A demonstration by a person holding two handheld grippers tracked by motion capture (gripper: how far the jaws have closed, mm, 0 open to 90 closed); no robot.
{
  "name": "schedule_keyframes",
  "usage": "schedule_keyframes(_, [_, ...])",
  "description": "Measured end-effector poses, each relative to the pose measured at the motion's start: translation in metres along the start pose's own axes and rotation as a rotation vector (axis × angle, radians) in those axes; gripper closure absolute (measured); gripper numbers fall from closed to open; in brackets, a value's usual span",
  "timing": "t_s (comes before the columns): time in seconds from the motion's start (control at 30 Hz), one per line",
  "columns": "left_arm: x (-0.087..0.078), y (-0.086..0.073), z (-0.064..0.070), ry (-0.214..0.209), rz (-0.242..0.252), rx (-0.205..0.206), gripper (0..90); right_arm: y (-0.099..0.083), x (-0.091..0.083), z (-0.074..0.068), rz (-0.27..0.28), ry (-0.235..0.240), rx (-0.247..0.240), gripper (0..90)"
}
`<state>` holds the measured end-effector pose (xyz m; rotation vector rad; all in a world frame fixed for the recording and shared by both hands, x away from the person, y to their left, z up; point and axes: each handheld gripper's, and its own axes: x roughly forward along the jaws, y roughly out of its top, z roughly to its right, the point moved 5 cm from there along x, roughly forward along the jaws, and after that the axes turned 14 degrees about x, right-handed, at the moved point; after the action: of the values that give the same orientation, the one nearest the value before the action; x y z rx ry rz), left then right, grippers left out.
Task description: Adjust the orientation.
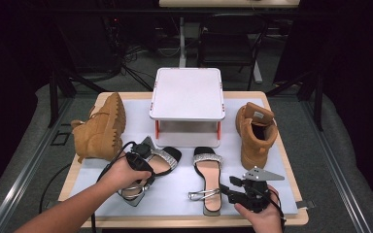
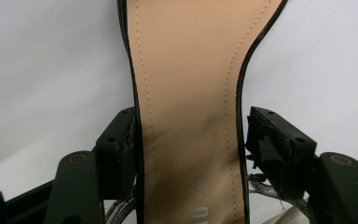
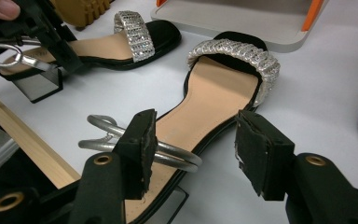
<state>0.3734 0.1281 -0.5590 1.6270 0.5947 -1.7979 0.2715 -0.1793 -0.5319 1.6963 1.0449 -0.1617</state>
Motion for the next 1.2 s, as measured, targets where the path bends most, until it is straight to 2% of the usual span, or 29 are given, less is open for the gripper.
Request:
schedule_keyframes(0.17, [0.000, 0.000, 0.000, 0.003, -0.001, 0.003, 36.5, 0.002, -0.002, -0.003, 0.001, 0.040, 0.026, 47.0])
schedule_keyframes(0.23, [0.000, 0.000, 0.000, 0.001, 0.000, 0.002, 36.5, 0.000, 0.000, -0.006, -0.012, 0.062, 0.013, 45.9])
schedule_keyframes(0.33, [0.000, 0.000, 0.000, 0.000, 0.000, 0.002, 36.5, -0.005, 0.003, -0.014, -0.038, 0.077, -0.050, 45.7])
schedule_keyframes(0.43, [0.000, -0.001, 0.000, 0.000, 0.000, 0.002, 36.5, -0.011, 0.005, -0.021, -0.047, 0.065, -0.096, 43.5])
schedule_keyframes(0.53, [0.000, 0.000, 0.000, -0.001, 0.000, 0.000, 36.5, -0.015, 0.010, -0.021, -0.067, 0.008, -0.150, 43.2])
schedule_keyframes(0.57, [0.000, 0.000, 0.000, 0.000, -0.001, 0.001, 36.5, -0.016, 0.012, -0.020, -0.070, -0.006, -0.152, 43.3])
schedule_keyframes(0.73, [0.000, 0.000, 0.000, -0.002, 0.000, 0.000, 36.5, -0.016, 0.016, -0.014, -0.074, -0.014, -0.122, 51.5])
schedule_keyframes(0.8, [0.000, 0.000, 0.000, -0.005, 0.001, -0.002, 36.6, -0.014, 0.016, -0.009, -0.076, -0.030, -0.102, 61.6])
schedule_keyframes(0.87, [0.000, 0.000, 0.000, -0.005, -0.001, -0.001, 36.5, -0.014, 0.017, -0.005, -0.072, -0.036, -0.076, 65.5])
schedule_keyframes(0.9, [0.000, 0.000, 0.000, -0.005, -0.001, 0.000, 36.6, -0.014, 0.016, -0.003, -0.074, -0.040, -0.066, 69.9])
schedule_keyframes(0.93, [0.000, 0.000, 0.000, -0.005, -0.001, 0.000, 36.5, -0.013, 0.015, 0.001, -0.082, -0.064, -0.070, 79.6])
schedule_keyframes(0.97, [0.000, 0.000, 0.000, -0.005, -0.001, 0.000, 36.6, -0.013, 0.015, 0.002, -0.076, -0.059, -0.056, 81.9])
schedule_keyframes(1.07, [0.000, 0.000, -0.001, -0.005, -0.002, -0.001, 36.6, -0.012, 0.014, 0.005, -0.080, -0.075, -0.051, 85.8])
schedule_keyframes(1.13, [0.000, 0.000, -0.001, -0.005, -0.002, 0.000, 36.6, -0.012, 0.014, 0.006, -0.080, -0.068, -0.024, 86.2])
schedule_keyframes(1.2, [0.000, 0.000, -0.001, -0.005, -0.001, -0.001, 36.7, -0.012, 0.014, 0.006, -0.082, -0.066, -0.028, 86.7])
